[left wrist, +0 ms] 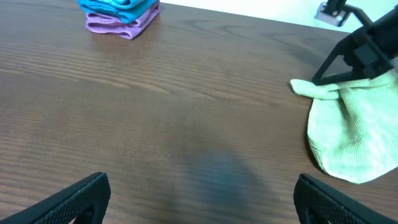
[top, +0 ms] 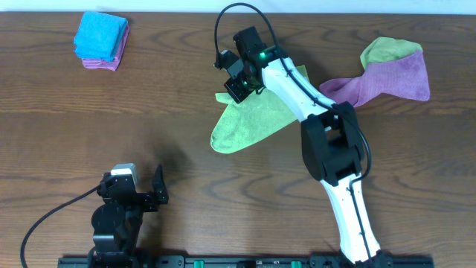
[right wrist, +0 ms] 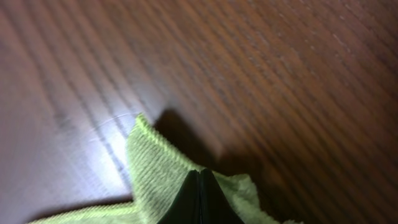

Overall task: Fold the cloth
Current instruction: 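Drag the green cloth across the table with the right gripper, spreading it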

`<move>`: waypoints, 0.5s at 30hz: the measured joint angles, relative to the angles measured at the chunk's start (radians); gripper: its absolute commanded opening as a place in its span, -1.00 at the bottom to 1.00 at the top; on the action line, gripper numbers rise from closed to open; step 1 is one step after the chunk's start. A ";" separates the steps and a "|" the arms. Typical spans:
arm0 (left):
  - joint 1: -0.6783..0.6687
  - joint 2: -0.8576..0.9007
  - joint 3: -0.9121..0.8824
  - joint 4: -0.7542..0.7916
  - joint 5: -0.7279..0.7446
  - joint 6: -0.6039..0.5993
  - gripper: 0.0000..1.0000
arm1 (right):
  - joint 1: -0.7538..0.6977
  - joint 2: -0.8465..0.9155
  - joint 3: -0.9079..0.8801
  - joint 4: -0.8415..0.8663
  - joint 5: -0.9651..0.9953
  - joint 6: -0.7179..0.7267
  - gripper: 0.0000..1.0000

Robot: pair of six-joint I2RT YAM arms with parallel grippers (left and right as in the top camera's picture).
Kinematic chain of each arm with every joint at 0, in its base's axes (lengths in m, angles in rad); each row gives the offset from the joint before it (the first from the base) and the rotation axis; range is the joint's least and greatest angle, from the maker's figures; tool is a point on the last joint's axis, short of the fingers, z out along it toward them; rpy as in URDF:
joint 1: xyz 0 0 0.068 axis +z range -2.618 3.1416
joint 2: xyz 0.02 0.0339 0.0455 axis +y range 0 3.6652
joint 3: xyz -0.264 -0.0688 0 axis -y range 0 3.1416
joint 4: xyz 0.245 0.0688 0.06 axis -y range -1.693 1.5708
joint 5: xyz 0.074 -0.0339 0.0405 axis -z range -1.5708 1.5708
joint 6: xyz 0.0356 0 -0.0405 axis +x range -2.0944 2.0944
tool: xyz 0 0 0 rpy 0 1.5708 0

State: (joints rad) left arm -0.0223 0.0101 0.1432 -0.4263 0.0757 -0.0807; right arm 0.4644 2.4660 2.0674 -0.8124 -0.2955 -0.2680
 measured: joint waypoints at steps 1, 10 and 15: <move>0.000 0.000 0.000 0.000 0.000 0.000 0.91 | 0.000 0.005 0.000 0.005 0.004 0.006 -0.97; 0.000 0.000 0.000 0.000 0.000 0.000 0.91 | 0.000 0.016 0.002 -0.036 0.018 0.055 -0.97; 0.000 0.000 0.000 0.000 0.000 0.000 0.91 | 0.000 0.012 0.008 -0.080 0.021 0.071 -0.98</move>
State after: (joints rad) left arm -0.0223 0.0101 0.1432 -0.4263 0.0757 -0.0807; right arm 0.4644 2.4783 2.0750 -0.8921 -0.2745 -0.1974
